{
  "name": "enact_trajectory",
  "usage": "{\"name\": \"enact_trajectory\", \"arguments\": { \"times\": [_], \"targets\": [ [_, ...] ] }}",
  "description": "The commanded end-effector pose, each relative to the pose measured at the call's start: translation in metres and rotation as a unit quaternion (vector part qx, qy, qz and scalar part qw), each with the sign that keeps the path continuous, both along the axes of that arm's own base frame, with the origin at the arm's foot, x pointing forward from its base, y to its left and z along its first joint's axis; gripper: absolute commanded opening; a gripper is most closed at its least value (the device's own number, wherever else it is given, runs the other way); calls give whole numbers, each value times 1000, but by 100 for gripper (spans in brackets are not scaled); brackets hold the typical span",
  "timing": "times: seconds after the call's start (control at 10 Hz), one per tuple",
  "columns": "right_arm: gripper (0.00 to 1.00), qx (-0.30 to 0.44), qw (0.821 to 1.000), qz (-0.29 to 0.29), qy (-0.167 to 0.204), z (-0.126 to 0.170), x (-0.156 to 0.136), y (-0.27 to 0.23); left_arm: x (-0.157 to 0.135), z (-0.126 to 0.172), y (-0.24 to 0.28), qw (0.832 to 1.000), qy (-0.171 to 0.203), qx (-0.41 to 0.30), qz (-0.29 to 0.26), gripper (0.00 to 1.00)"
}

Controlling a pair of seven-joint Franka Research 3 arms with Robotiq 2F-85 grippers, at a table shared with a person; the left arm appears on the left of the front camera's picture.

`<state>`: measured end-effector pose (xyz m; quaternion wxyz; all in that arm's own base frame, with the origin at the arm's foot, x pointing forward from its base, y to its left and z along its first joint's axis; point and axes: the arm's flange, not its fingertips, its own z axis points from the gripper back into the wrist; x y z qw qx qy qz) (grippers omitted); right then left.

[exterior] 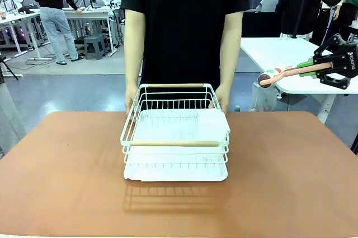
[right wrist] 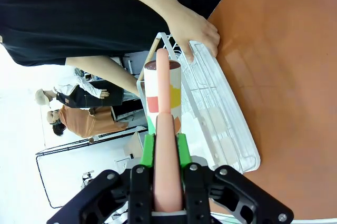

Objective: Clean the table.
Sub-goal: Clean the table with the Lint Roller when the human lifts the Dish drying rack.

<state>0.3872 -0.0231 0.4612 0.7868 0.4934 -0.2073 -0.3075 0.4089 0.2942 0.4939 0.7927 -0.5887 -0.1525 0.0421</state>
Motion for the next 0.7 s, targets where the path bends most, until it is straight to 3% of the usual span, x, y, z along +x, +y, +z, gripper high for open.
{"name": "enact_trajectory", "arguments": {
  "times": [0.0, 0.6],
  "targets": [
    [1, 0, 1000, 0, -1, 1, 0, 0, -2, 2, 1, 1000, -8, -13, -1, 100],
    [1, 0, 1000, 0, -1, 1, 0, 0, -2, 2, 1, 1000, -8, -13, -1, 100]
  ]
}}
